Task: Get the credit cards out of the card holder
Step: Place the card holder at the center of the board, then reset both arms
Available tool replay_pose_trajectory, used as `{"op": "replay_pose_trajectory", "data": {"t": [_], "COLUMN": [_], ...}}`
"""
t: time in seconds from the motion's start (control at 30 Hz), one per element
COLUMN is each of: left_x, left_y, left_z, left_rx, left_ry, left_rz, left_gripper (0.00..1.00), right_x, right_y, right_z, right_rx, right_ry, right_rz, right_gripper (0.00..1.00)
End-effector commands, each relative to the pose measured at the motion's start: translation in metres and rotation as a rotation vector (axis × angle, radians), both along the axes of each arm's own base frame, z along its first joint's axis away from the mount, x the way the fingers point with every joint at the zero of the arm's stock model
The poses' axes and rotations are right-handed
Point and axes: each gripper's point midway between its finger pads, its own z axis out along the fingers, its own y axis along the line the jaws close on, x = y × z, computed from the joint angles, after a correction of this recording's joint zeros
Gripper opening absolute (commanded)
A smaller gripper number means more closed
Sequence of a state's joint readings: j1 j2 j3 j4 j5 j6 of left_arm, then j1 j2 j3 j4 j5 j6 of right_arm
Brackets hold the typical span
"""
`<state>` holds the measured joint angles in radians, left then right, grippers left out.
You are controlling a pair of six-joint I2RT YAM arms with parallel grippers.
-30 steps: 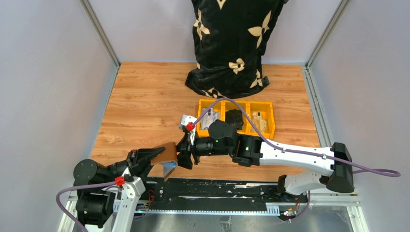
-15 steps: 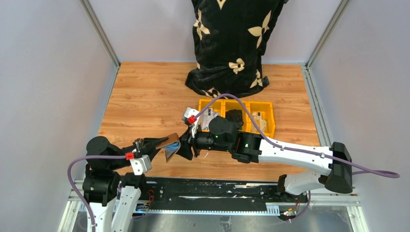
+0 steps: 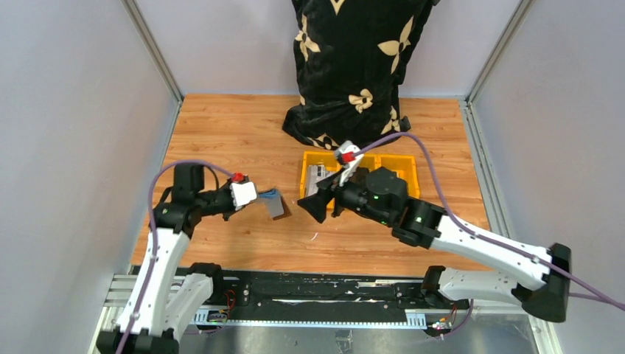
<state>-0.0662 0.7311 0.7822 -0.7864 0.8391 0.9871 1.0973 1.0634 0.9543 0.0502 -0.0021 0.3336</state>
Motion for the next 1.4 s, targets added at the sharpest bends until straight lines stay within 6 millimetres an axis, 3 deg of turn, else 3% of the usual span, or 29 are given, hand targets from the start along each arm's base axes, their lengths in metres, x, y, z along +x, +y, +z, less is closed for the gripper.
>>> {"op": "replay_pose_trajectory", "data": {"t": [0.0, 0.07, 0.1, 0.2, 0.3, 0.47, 0.6, 0.73, 0.9, 1.07, 1.17, 1.2, 1.23, 1.37], "left_x": [0.014, 0.015, 0.014, 0.020, 0.042, 0.052, 0.052, 0.069, 0.099, 0.121, 0.135, 0.132, 0.136, 0.134], "left_y": [0.022, 0.020, 0.019, 0.020, 0.024, 0.016, 0.018, 0.038, 0.082, 0.110, 0.120, 0.121, 0.123, 0.122], "left_z": [-0.040, -0.054, -0.062, -0.083, -0.087, -0.060, -0.050, -0.047, -0.067, -0.092, -0.087, -0.093, -0.085, -0.076], "left_rx": [0.209, 0.259, 0.288, 0.359, 0.372, 0.291, 0.226, 0.082, -0.135, -0.269, -0.353, -0.371, -0.409, -0.518], "left_ry": [0.113, 0.154, 0.172, 0.195, 0.157, 0.130, 0.143, 0.182, 0.272, 0.268, 0.152, 0.147, 0.071, -0.080], "left_rz": [0.069, 0.054, 0.040, 0.044, 0.132, 0.185, 0.249, 0.410, 0.697, 0.871, 0.936, 0.951, 0.948, 0.938], "left_gripper": [0.05, 0.13, 0.22, 0.55, 0.98, 1.00, 1.00, 1.00, 1.00, 1.00, 1.00, 1.00, 1.00, 1.00], "right_x": [0.022, 0.029, 0.031, 0.038, 0.041, 0.046, 0.053, 0.059, 0.068, 0.079, 0.084, 0.084, 0.087, 0.097], "right_y": [-0.052, -0.073, -0.082, -0.109, -0.131, -0.167, -0.215, -0.270, -0.325, -0.373, -0.403, -0.411, -0.419, -0.436], "right_z": [-0.015, -0.019, -0.020, -0.025, -0.026, -0.030, -0.043, -0.053, -0.074, -0.101, -0.113, -0.119, -0.128, -0.152], "right_rx": [-0.031, -0.045, -0.046, -0.064, -0.083, -0.114, -0.174, -0.214, -0.247, -0.282, -0.316, -0.330, -0.347, -0.382], "right_ry": [0.037, 0.045, 0.048, 0.051, 0.054, 0.049, 0.027, -0.004, 0.006, -0.032, -0.068, -0.056, -0.026, 0.027], "right_rz": [-0.201, -0.276, -0.305, -0.393, -0.464, -0.592, -0.799, -1.034, -1.294, -1.510, -1.650, -1.680, -1.706, -1.753], "right_gripper": [0.80, 0.81, 0.81, 0.82, 0.82, 0.83, 0.84, 0.85, 0.85, 0.86, 0.86, 0.86, 0.85, 0.85]}}
